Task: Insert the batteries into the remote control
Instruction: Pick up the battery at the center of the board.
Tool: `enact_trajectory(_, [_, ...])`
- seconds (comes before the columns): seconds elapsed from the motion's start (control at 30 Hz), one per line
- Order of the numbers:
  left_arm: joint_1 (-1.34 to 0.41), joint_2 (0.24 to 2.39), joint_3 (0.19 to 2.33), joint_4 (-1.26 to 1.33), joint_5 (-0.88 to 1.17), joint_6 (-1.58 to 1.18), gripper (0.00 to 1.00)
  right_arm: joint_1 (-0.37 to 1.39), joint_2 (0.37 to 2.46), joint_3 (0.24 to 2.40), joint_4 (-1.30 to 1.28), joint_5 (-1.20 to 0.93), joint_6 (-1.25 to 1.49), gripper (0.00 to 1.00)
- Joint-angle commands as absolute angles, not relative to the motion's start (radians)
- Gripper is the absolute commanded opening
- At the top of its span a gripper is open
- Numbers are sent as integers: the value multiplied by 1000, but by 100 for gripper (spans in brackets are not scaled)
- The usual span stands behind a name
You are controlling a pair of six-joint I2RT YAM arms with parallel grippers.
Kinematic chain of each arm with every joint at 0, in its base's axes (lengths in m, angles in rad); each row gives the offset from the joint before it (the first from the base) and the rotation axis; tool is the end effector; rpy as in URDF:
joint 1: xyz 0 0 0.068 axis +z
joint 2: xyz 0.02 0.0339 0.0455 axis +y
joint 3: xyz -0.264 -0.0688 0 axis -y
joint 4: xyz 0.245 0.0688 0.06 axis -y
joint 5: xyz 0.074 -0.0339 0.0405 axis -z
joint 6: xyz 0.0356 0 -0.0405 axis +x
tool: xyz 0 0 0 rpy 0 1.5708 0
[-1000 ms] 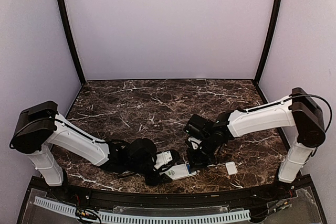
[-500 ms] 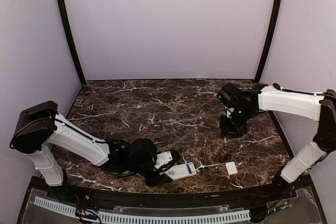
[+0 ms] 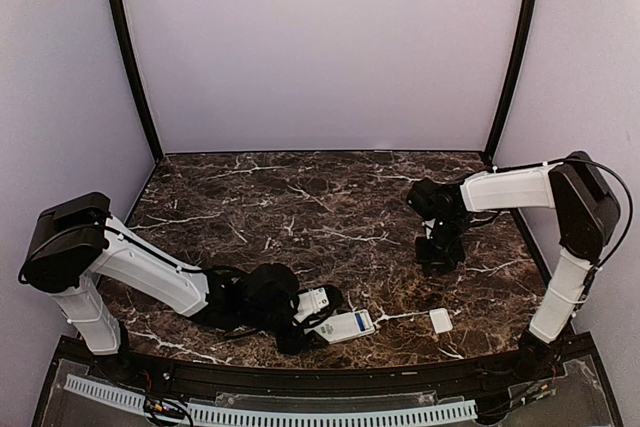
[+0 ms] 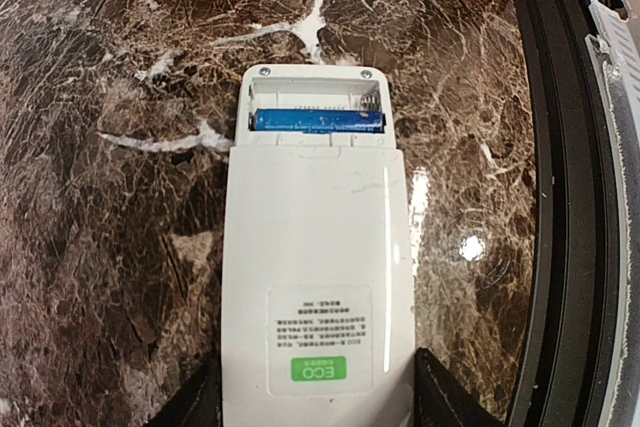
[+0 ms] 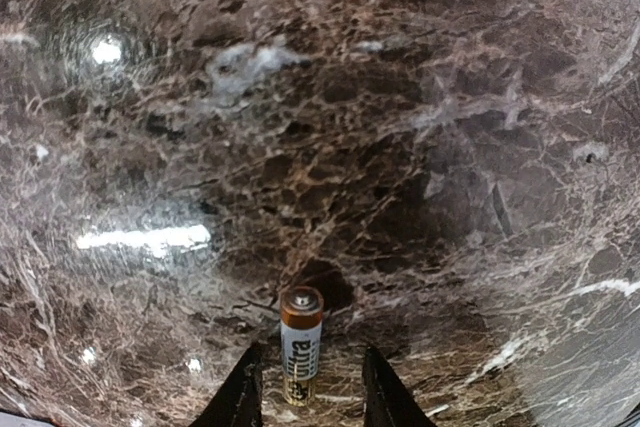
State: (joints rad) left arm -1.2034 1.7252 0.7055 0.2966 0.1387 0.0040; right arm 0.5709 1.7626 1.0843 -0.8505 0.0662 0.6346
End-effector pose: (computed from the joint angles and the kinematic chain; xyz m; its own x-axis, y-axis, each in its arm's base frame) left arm 0.1110 -0.3022 0.1248 -0.2338 0.6186 -0.7501 0.9625 0.2565 -0.0885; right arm 0.2565 0.1619 0.1562 -0.9953 0.0638 -0.0730 0.0661 0.9974 -0.0283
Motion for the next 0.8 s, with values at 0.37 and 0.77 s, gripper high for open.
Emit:
enact_trajectory(0.37, [-1209, 1790, 684, 127, 172, -11, 14, 558, 1788, 1054, -769, -38, 584, 0])
enact_trajectory(0.77, [-1209, 1792, 685, 126, 166, -11, 14, 705, 1584, 1090, -816, -170, 490, 0])
